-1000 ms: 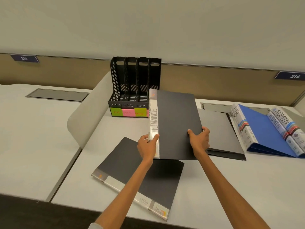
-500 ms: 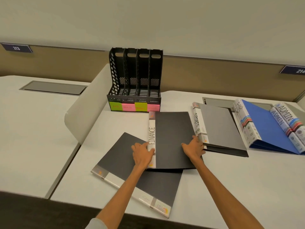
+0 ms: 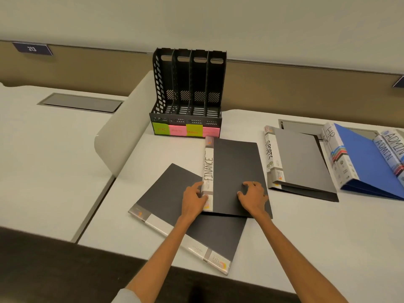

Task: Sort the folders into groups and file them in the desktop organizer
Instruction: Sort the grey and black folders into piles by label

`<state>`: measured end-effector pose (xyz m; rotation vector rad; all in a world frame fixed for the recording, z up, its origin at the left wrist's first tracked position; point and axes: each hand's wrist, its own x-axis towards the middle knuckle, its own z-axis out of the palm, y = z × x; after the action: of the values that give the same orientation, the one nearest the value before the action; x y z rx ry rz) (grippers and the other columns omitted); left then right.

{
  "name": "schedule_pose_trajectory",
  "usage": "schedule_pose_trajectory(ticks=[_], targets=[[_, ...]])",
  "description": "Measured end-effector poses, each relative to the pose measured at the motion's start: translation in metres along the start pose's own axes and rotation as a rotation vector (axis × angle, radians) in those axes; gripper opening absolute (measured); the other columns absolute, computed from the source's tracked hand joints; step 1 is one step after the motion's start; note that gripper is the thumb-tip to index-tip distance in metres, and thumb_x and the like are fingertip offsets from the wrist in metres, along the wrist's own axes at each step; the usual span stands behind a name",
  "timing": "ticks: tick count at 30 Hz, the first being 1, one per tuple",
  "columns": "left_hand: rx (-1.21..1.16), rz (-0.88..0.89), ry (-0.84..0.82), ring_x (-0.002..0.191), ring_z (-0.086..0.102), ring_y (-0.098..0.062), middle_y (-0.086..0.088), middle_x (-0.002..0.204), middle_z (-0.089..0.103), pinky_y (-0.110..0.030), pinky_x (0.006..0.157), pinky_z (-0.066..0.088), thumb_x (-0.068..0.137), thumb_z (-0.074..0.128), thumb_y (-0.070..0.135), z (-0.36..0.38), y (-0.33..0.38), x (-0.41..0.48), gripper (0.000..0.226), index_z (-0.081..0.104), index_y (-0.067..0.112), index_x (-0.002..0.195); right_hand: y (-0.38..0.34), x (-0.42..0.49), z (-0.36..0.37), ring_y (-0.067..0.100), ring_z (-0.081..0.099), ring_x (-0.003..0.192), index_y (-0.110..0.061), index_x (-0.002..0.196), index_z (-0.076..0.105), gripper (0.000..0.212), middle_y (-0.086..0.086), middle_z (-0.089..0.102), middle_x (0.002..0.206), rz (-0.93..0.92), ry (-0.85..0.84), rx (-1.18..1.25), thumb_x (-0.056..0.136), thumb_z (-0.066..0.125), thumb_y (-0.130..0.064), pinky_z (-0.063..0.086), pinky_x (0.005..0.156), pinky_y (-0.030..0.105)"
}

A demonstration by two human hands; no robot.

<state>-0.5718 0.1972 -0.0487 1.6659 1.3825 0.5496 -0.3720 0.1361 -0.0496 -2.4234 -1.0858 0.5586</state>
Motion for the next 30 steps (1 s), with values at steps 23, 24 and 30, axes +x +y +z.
schedule_pose_trajectory(ticks=[23, 24, 30], targets=[[-0.011, -0.702, 0.634, 0.111, 0.036, -0.03, -0.016, 0.119, 0.043, -0.037, 0.091, 0.036, 0.08, 0.072, 0.042, -0.05, -0.052, -0.08, 0.045, 0.054, 0.008, 0.104, -0.108, -0.074, 0.1, 0.024, 0.041, 0.13, -0.019, 0.135, 0.051, 0.053, 0.004, 0.047, 0.14, -0.702, -0.348, -0.197, 0.09, 0.058, -0.045, 0.032, 0.107, 0.041], [-0.138, -0.724, 0.65, 0.112, 0.038, -0.03, -0.016, 0.118, 0.047, -0.036, 0.091, 0.036, 0.081, 0.073, 0.036, -0.053, -0.05, -0.074, 0.04, 0.058, 0.007, 0.104, -0.108, -0.073, 0.098, 0.024, 0.041, 0.131, -0.02, 0.136, 0.05, 0.054, 0.005, 0.046, 0.142, -0.701, -0.365, -0.202, 0.09, 0.058, -0.045, 0.032, 0.108, 0.042], [-0.764, -0.65, 0.635, 0.093, 0.067, -0.03, -0.013, 0.101, 0.071, -0.039, 0.082, 0.058, 0.074, 0.078, 0.007, -0.089, -0.043, -0.06, 0.029, 0.07, 0.005, 0.103, -0.112, -0.06, 0.081, 0.025, 0.04, 0.133, -0.024, 0.138, 0.049, 0.053, 0.003, 0.046, 0.144, -0.686, -0.459, -0.127, 0.09, 0.059, -0.044, 0.035, 0.109, 0.043]])
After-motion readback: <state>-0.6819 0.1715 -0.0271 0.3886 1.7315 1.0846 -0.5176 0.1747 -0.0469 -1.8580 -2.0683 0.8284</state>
